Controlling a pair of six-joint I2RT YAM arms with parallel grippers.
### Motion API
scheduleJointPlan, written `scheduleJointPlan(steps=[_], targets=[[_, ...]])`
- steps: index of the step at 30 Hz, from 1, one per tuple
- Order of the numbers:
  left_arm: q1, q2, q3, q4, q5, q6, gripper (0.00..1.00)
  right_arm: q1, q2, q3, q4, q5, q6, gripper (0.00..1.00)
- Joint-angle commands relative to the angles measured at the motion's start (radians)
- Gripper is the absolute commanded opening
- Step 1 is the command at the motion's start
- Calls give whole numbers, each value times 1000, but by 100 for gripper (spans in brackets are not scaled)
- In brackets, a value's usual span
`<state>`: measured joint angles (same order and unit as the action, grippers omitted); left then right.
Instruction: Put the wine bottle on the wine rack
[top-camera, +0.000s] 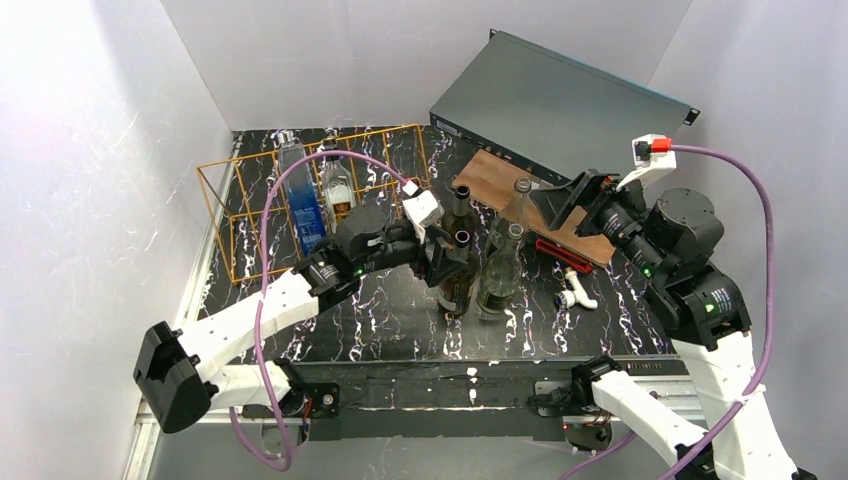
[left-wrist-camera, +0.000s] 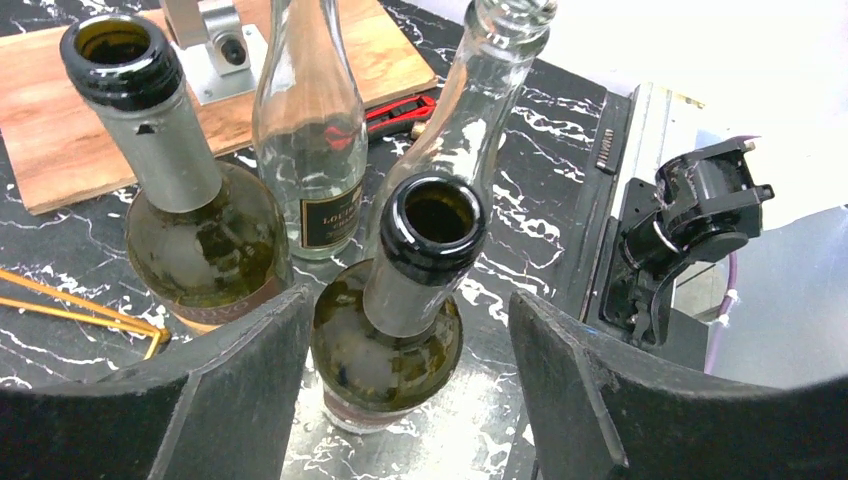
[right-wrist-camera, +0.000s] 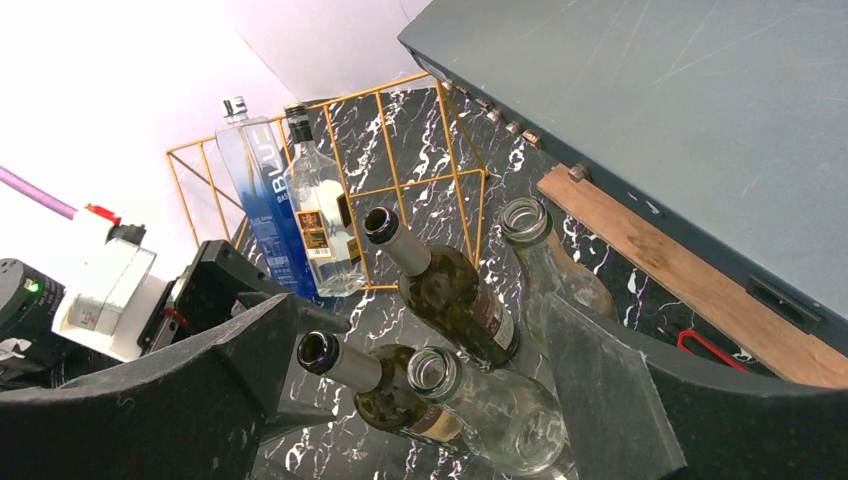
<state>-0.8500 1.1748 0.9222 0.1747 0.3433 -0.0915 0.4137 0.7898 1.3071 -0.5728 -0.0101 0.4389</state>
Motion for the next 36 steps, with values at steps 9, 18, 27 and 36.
scheduleJointPlan(steps=[9,18,27,36], targets=[[-24,42,-43,150,-60,-89,62,-1,-7,-9,56,-4,-10,100],[-24,64,-52,205,-120,-119,45,-2,-9,-31,68,-6,-6,100],[-26,64,-42,209,-62,-103,18,-2,-17,-27,58,4,-13,100],[-26,-79,-92,204,-158,-7,0,-3,-17,-17,49,4,-19,100]])
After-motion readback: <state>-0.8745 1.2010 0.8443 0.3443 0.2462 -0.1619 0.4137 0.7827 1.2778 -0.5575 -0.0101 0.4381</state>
